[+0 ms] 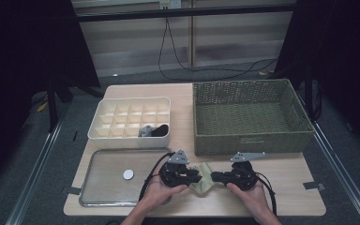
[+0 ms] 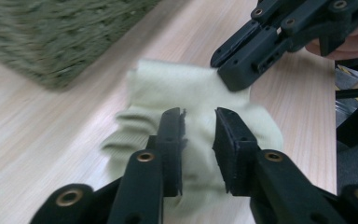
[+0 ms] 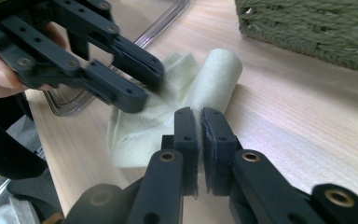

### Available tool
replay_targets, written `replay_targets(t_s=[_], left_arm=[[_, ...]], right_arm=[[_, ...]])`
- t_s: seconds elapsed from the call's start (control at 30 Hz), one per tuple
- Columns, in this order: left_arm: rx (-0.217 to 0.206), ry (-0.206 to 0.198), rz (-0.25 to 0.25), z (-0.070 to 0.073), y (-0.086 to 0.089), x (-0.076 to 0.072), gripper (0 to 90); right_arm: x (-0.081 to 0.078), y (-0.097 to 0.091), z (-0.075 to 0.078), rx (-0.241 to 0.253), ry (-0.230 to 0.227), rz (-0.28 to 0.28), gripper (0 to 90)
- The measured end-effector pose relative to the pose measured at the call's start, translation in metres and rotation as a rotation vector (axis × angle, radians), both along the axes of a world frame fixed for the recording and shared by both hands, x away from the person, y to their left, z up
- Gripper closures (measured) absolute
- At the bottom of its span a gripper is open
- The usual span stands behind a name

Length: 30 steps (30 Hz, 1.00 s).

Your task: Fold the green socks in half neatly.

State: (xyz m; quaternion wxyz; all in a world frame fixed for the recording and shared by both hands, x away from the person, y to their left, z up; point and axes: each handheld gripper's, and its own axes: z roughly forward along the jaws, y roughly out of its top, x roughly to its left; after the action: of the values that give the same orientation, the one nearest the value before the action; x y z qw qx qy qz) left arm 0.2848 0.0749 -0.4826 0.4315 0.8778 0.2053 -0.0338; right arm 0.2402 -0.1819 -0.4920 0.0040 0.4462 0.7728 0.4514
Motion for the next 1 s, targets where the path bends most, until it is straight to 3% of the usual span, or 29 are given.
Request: replay_targets(t_s=[0.2, 0.37, 0.57, 0.73, 1.0], left_arm=[[0.005, 0.011, 0.004, 0.004, 0.018, -0.003, 64.2], [0.011, 0.001, -0.018, 0.002, 0.02, -0.006, 63.7], [0.019, 0.014, -0.03, -0.007, 0.015, -0.007, 71.2], [-0.008, 0.035, -0.014, -0.009, 0.013, -0.005, 73.4], [0.007, 0.033, -0.037, -0.011, 0.003, -0.008, 73.6]], right_arm=[[0.001, -0.006, 0.003, -0.002, -0.005, -0.012, 85.3], [0.002, -0.011, 0.004, 0.002, -0.01, -0.026, 85.3], [0.002, -0.01, 0.004, -0.007, -0.014, -0.023, 85.1], [0.002, -0.01, 0.005, 0.001, -0.017, -0.028, 85.1], [0.003, -0.007, 0.01, 0.01, -0.035, -0.032, 85.0]])
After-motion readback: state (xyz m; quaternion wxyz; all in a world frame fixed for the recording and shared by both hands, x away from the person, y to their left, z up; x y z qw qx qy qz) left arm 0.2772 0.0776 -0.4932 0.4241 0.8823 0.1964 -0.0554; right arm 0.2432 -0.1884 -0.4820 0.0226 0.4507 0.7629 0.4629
